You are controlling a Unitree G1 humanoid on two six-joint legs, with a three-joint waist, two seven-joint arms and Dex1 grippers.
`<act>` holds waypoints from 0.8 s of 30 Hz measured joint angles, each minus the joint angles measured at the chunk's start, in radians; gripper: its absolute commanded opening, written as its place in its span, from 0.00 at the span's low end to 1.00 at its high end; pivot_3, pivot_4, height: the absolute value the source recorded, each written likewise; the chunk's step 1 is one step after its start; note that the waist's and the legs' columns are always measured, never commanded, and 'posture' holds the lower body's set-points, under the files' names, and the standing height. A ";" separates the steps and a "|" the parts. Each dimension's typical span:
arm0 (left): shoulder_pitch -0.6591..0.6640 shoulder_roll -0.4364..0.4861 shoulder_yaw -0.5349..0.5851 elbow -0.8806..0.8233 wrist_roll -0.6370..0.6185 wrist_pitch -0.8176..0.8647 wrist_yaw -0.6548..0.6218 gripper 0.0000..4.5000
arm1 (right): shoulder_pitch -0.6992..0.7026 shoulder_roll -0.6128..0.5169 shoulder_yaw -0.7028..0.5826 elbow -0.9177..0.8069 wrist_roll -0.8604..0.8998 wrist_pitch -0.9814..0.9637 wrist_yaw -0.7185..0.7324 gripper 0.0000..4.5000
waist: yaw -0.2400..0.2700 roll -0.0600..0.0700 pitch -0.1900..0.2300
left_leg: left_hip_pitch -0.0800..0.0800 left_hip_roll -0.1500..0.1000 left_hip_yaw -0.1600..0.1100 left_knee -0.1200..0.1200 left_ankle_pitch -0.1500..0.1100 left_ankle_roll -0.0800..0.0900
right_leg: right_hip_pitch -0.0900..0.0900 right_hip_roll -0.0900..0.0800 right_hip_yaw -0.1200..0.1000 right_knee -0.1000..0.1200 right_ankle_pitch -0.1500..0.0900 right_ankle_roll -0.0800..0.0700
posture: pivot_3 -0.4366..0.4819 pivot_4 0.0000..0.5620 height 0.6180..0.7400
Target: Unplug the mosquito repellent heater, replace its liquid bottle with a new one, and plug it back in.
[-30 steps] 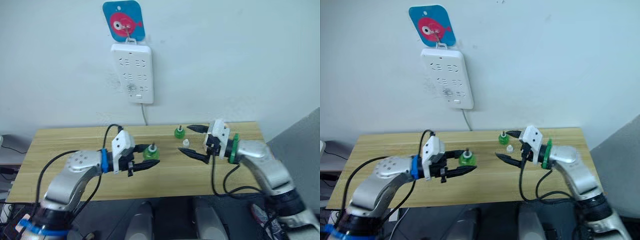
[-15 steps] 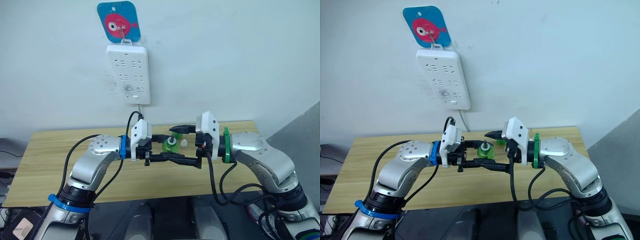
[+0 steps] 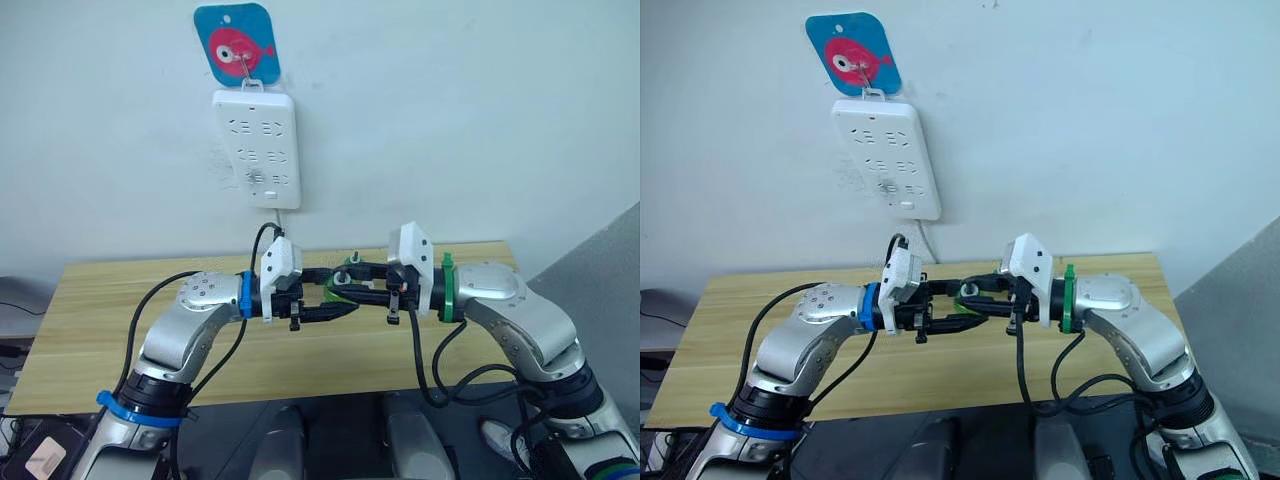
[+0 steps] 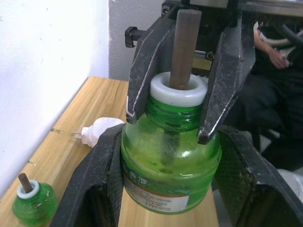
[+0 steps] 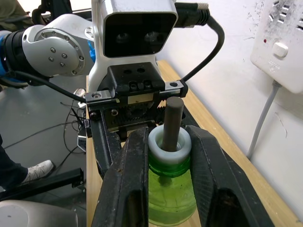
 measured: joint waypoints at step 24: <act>0.087 -0.157 0.244 -0.115 -0.523 0.497 0.374 0.99 | -0.028 0.101 -0.409 0.055 0.544 0.434 -0.302 0.18 | 0.002 0.000 -0.029 | 0.000 -0.001 -0.001 0.001 0.000 0.000 | 0.000 -0.001 0.000 0.002 0.000 0.000 | 0.39 0.28 1.00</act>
